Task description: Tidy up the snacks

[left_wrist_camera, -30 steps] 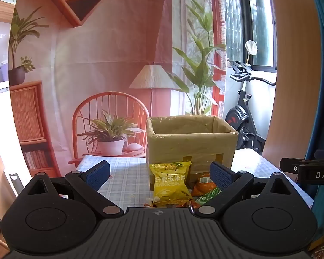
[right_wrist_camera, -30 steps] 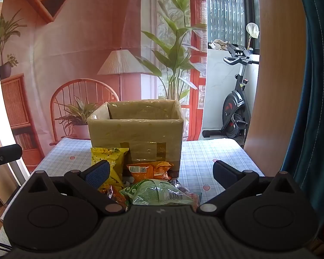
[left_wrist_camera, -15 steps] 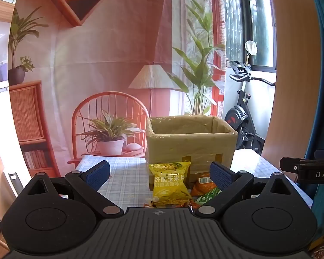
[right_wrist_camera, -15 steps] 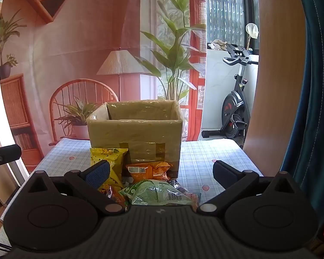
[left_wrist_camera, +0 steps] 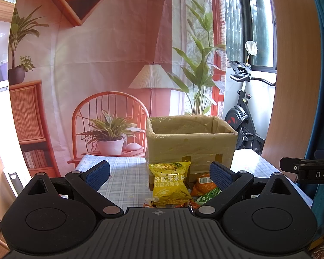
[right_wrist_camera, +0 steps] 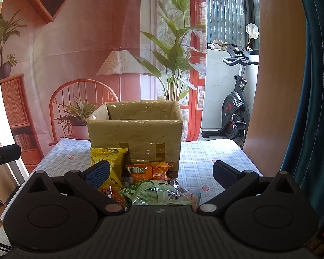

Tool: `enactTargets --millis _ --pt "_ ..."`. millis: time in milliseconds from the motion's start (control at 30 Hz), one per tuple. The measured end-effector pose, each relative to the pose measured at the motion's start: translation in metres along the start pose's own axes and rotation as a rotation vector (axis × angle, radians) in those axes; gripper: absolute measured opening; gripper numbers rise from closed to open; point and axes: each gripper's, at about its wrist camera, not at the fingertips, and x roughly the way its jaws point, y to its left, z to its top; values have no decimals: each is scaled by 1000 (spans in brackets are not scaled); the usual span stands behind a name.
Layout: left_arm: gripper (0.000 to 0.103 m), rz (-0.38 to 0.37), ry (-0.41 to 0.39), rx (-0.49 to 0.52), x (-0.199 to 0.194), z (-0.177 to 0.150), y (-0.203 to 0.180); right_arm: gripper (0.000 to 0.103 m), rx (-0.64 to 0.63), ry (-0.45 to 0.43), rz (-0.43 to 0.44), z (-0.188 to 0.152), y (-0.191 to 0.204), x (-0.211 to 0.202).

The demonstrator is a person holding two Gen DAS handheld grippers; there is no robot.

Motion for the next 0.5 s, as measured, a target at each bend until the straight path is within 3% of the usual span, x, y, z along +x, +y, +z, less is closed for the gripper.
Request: enactTargets --millis 300,500 --pt "100 31 11 -10 20 4 7 103 -26 -51 -12 12 -5 10" --pt "100 89 17 18 56 12 19 103 -24 -88 58 22 -10 41"
